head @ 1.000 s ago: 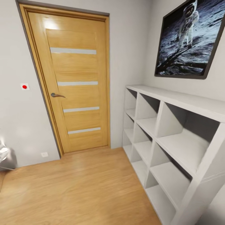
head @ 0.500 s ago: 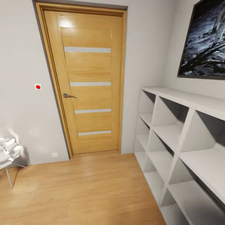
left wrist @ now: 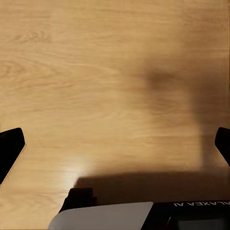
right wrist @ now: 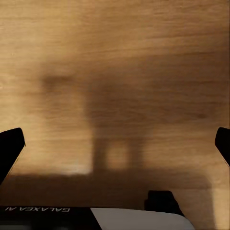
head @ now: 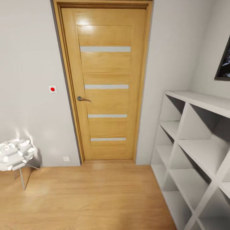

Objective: Attach the digital camera to the camera tripod in the bedroom.

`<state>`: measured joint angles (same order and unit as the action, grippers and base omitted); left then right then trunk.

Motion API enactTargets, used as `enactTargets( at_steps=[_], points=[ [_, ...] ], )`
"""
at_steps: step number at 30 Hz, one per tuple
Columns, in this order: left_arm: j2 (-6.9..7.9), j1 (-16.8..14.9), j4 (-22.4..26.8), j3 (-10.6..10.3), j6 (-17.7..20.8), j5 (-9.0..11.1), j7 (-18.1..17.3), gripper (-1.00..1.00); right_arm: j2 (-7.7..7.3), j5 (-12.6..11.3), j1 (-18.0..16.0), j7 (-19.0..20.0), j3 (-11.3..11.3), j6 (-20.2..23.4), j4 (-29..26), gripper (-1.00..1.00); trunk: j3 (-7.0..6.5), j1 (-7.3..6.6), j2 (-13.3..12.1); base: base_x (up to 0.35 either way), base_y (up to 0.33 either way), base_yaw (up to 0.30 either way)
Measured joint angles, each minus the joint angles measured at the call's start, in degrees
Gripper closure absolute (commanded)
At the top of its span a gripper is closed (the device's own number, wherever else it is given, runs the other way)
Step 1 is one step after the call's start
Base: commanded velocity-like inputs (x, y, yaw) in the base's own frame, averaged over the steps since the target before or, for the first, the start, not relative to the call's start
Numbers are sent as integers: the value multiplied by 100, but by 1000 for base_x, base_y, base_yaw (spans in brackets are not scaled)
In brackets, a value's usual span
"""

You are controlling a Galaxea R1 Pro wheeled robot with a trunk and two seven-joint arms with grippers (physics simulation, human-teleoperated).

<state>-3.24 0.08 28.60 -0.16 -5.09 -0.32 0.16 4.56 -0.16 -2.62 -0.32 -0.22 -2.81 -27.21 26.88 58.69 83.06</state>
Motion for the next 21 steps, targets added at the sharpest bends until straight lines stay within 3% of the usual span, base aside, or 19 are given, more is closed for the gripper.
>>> enactTargets(
  at_steps=[8, 21],
  points=[
    [-1, 0, 0, -9, 0, 0, 0, -100, 0, 7, 0, 0, -1, 0, 3, -100, 0, 1, 0, 269, 0, 261],
    [-1, 0, 0, -16, 0, 0, 0, -100, 0, 22, 0, 0, 2, 0, 3, -100, 0, 3, -1, 33, 0, 282]
  ],
)
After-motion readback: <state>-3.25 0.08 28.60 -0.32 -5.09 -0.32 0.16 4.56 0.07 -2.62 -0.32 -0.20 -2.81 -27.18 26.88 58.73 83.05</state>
